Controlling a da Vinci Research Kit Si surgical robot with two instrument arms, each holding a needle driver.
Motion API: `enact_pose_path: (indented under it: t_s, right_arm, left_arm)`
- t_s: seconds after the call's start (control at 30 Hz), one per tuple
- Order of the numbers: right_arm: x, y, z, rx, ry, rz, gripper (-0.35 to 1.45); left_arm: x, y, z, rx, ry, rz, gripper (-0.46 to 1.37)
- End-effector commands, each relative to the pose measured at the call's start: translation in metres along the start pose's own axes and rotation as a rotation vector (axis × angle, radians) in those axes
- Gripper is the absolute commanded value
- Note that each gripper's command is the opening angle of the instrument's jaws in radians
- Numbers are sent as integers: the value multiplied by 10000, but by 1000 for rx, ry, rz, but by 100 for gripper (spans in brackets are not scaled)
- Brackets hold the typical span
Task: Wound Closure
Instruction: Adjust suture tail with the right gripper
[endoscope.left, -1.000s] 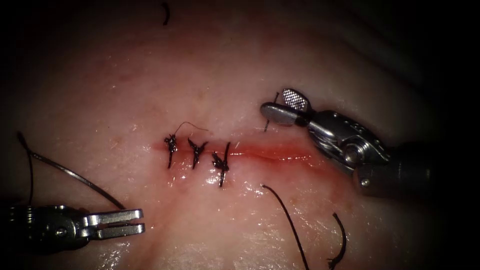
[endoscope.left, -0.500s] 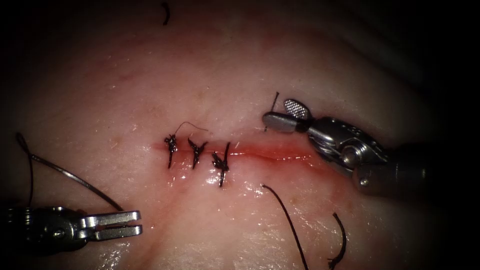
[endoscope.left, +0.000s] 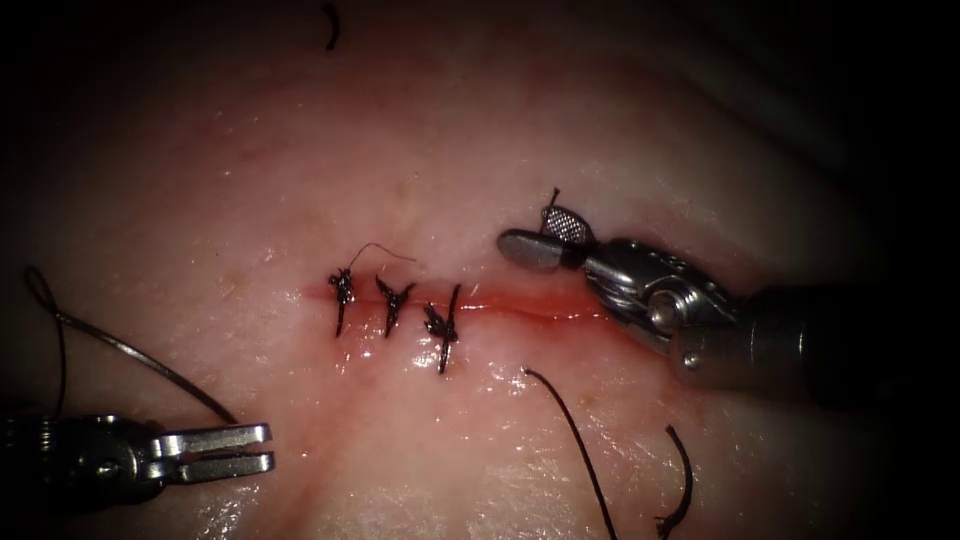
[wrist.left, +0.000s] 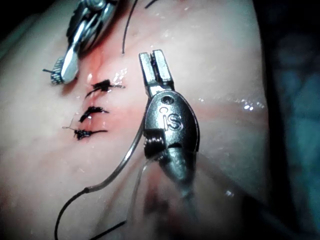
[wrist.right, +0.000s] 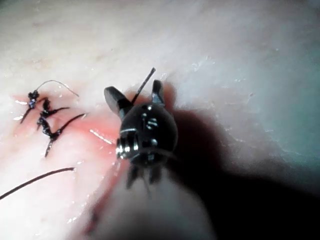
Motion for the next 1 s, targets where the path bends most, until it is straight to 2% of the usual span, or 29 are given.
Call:
enact_pose_path:
  t_s: [0.03, 0.2, 0.33, 0.37, 0.4, 0.43, 0.47, 1.0]
  right_arm:
    - [-1, -1, 0, 1, 0, 0, 88]
    - [-2, -6, -1, 9, -3, 2, 26]
    - [-3, -7, 0, 21, -8, 2, 17]
    - [-3, -8, 0, 21, -7, 2, 8]
    - [-3, -8, 0, 21, -8, 2, -3]
    - [-3, -8, -1, 22, -8, 2, -29]
    - [-4, -9, -1, 22, -8, 2, -35]
    - [1, -13, -5, 13, -4, 1, -35]
  left_arm:
    - [0, 0, 0, -4, 0, 0, -35]
    - [0, 0, 0, -4, 0, 0, -35]
    - [0, 0, -1, -4, 0, -6, -35]
    - [0, 0, -1, -3, 3, -6, -35]
    - [0, 0, -1, -3, 3, -6, -35]
    - [0, 0, -1, -3, 3, -6, -35]
    - [0, 0, -1, -3, 3, -5, -35]
    - [-1, 1, -3, -5, 7, -11, -35]
